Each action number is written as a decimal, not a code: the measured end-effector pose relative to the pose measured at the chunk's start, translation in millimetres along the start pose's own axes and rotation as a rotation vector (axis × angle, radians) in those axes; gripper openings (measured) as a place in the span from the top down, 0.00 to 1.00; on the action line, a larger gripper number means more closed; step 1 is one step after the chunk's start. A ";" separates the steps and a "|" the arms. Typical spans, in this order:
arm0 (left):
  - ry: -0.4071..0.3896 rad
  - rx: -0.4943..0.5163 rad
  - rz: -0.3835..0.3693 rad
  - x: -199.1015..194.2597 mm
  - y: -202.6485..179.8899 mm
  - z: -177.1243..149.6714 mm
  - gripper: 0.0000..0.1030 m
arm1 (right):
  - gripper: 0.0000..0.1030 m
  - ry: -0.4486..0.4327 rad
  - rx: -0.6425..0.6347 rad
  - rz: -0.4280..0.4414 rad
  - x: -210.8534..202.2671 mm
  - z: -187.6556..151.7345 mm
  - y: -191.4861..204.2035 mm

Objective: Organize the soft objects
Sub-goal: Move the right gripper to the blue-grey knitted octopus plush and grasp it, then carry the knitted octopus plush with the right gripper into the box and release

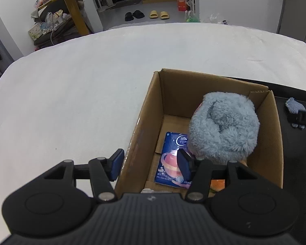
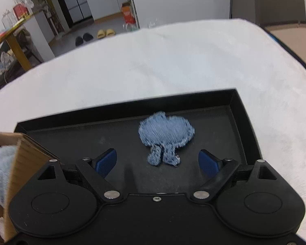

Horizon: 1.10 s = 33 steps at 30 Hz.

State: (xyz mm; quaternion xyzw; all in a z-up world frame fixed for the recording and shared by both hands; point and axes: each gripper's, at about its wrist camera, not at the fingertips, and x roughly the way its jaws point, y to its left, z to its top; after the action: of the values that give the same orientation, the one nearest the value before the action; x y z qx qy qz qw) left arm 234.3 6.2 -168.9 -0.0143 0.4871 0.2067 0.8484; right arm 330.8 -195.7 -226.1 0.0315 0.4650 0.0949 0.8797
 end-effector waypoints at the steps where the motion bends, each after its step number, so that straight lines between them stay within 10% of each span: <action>1: 0.001 -0.002 0.001 0.5 -0.4 0.2 0.46 | 0.18 0.012 -0.005 0.000 3.3 -0.1 -0.6; 5: 0.008 -0.003 0.010 1.7 -1.0 0.8 0.46 | 0.34 0.009 -0.027 -0.019 8.7 -0.9 -1.3; 10: 0.010 -0.007 0.008 -0.6 0.1 0.2 0.46 | 0.93 0.003 -0.093 -0.049 6.6 -1.8 3.5; 33: 0.005 -0.016 -0.041 -24.2 27.2 -19.0 0.46 | 0.97 -0.104 -0.115 0.113 -80.2 13.1 12.1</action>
State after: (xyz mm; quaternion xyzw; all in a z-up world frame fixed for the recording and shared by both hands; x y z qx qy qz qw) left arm 198.1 18.7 -153.9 -0.0312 0.4870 0.1932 0.8512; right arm 295.9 -199.2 -151.9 0.0118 0.4098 0.1693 0.8962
